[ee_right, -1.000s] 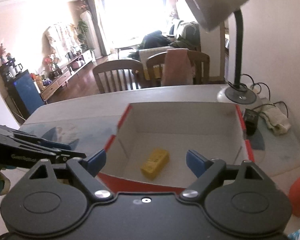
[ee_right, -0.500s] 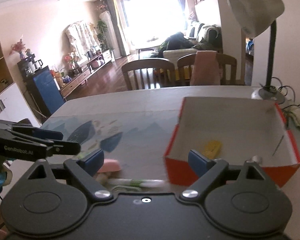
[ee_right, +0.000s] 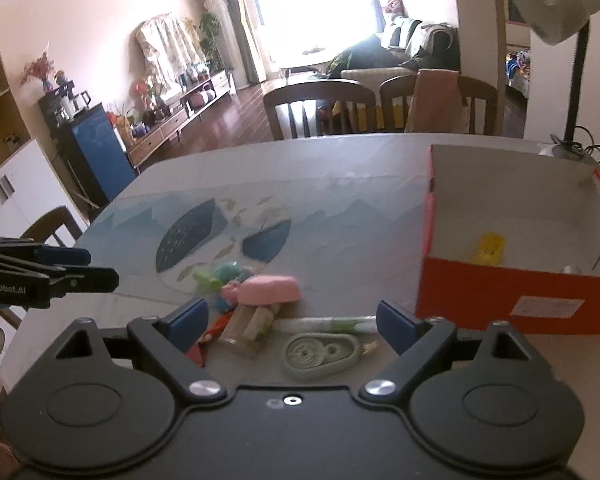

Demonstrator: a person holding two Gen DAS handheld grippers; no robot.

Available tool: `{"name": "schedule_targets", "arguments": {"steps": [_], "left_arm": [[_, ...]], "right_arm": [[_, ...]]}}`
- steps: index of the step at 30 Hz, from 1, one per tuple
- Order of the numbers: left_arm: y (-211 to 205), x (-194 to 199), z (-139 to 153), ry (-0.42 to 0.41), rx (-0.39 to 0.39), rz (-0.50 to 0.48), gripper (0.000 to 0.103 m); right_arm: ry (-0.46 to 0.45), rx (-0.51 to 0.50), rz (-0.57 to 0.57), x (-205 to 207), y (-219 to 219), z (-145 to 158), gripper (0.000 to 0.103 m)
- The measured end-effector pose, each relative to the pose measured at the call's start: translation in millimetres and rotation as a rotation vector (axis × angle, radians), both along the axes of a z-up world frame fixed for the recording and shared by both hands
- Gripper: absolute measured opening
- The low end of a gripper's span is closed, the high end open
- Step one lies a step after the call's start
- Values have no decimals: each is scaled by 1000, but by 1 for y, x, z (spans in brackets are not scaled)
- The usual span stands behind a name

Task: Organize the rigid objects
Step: 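Withdraw both grippers from the red box back toward the item cluster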

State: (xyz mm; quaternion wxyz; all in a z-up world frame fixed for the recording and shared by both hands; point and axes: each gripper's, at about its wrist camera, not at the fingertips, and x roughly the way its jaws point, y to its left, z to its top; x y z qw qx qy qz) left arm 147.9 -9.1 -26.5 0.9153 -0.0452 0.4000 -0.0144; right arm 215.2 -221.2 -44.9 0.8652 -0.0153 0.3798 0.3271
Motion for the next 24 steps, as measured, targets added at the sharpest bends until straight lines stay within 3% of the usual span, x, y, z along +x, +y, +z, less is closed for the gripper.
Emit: {"name": "schedule_targets", "arguments": {"steps": [9,12,15,19,24], "left_arm": [[29,-14,-29,19,-5,21,77],[33,-14,-37,23,-16,25,87],[32,-11,-45,34,-30,21,88],[27,-2,-60,63,-24,36,103],[23,15,-79,137,-47,78,103]], "right_arm": [[17,-73,103,-28,42,-26,90],[14,-105,149,-37,58,-35,89],[6,-137,199,-47,74,-45,86],[-26,-176,272,-60,94,-59,85],[-44,-217,332,-70,116,-79,82]]}}
